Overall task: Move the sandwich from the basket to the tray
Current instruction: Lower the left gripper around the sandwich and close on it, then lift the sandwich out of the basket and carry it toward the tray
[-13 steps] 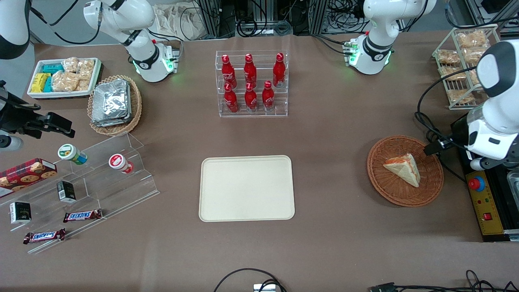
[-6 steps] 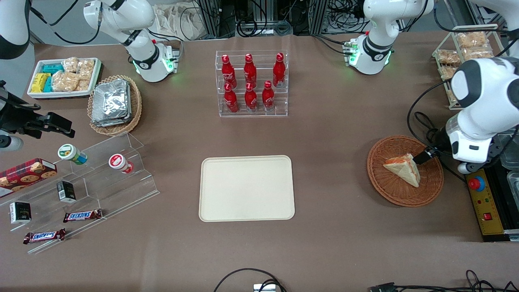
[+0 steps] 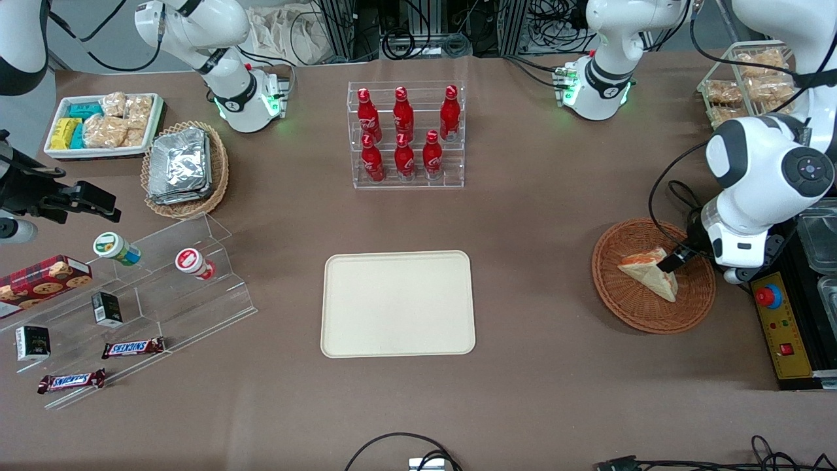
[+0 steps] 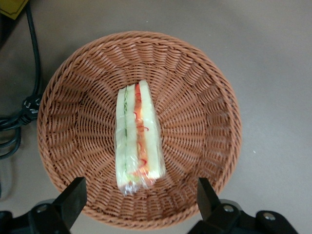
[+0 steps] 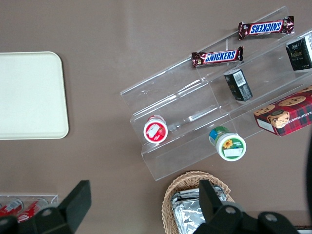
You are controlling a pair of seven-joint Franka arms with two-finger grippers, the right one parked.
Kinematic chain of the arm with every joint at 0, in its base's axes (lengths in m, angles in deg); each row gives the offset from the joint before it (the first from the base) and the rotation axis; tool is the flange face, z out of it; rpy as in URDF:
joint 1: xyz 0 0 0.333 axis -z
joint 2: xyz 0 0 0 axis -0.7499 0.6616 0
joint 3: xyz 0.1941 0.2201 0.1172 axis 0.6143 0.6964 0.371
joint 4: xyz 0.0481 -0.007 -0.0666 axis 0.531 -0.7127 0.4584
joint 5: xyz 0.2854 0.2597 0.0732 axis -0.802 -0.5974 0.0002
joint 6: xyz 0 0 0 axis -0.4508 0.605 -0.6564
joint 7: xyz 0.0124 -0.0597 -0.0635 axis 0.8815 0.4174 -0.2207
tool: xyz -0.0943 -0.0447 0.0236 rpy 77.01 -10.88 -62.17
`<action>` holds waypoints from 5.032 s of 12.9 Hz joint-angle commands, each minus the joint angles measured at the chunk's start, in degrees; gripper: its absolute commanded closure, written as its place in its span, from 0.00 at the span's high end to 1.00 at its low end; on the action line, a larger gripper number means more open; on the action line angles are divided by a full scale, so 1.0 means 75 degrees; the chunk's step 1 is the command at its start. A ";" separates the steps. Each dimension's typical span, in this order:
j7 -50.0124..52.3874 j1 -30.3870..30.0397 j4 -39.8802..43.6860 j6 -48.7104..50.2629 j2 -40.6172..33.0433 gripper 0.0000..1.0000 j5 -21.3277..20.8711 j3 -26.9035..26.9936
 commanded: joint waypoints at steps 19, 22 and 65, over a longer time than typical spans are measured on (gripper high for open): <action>0.1413 0.0036 -0.0930 -0.2581 0.1178 1.00 -0.0145 -0.0012; 0.1389 0.0036 -0.1105 -0.2827 0.1190 0.77 -0.0239 -0.0012; -0.1038 0.4183 0.6263 0.2434 0.3438 0.11 -0.0884 -0.0211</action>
